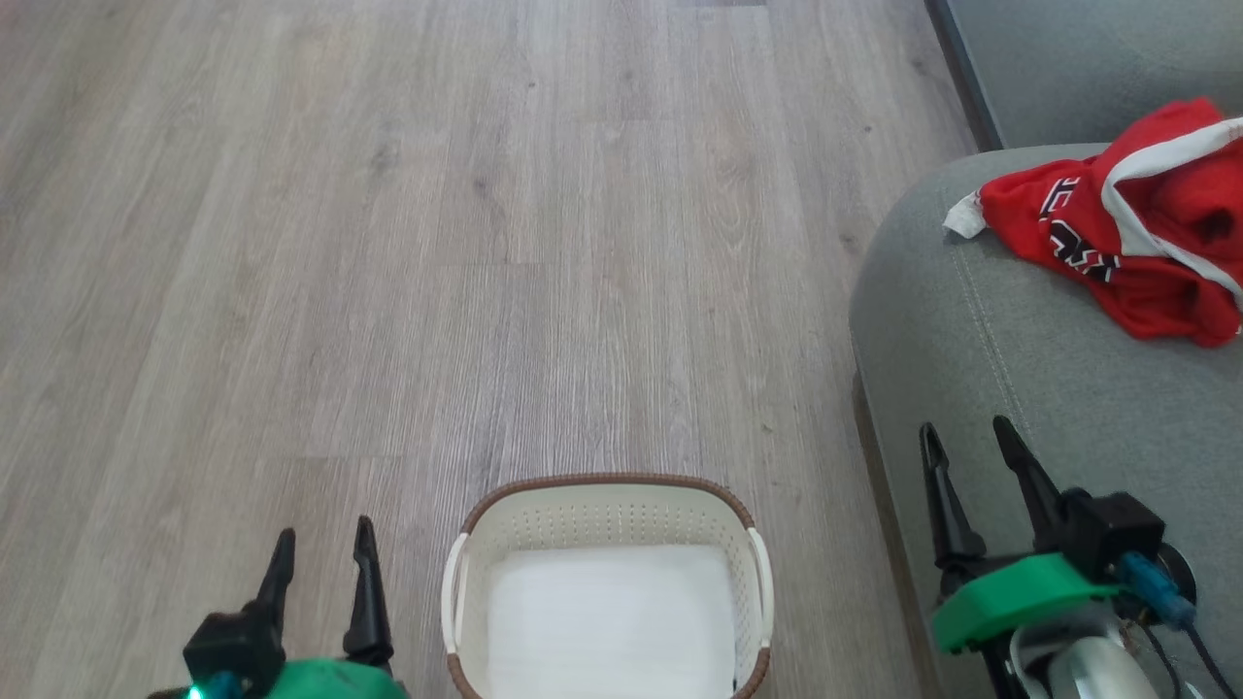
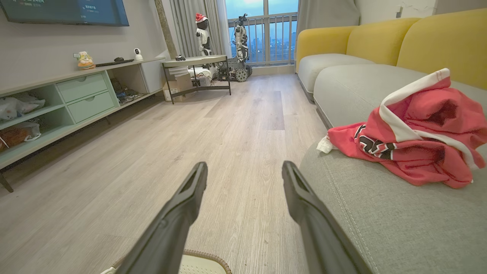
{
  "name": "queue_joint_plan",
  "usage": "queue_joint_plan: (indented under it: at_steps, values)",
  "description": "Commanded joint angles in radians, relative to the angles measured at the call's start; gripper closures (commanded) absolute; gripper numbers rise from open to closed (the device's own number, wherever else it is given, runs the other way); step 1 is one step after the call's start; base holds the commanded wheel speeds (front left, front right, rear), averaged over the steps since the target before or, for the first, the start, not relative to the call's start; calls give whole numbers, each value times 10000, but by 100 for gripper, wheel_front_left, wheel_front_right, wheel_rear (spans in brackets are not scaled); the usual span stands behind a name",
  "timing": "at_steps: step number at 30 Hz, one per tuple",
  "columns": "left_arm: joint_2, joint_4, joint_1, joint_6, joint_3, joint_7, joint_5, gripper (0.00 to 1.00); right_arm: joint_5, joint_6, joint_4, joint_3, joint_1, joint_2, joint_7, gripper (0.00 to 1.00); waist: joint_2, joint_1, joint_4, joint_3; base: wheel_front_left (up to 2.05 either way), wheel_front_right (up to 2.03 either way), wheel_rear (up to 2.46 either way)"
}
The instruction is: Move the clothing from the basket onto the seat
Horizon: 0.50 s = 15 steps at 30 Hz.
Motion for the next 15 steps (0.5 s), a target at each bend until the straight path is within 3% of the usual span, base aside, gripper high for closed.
queue_joint_plan:
  at_steps: [1,15]
  values:
    - [-44,-378,-268,-49,408,-122,87,0,57,-4,-398,243,-198,30,-93,0,-1,1,-9,-16,0,0,0]
    - [-294,-369,-10,-371,616,-122,328,0,201,-4,-568,190,155,31,-93,0,-1,1,-56,-158,0,0,0]
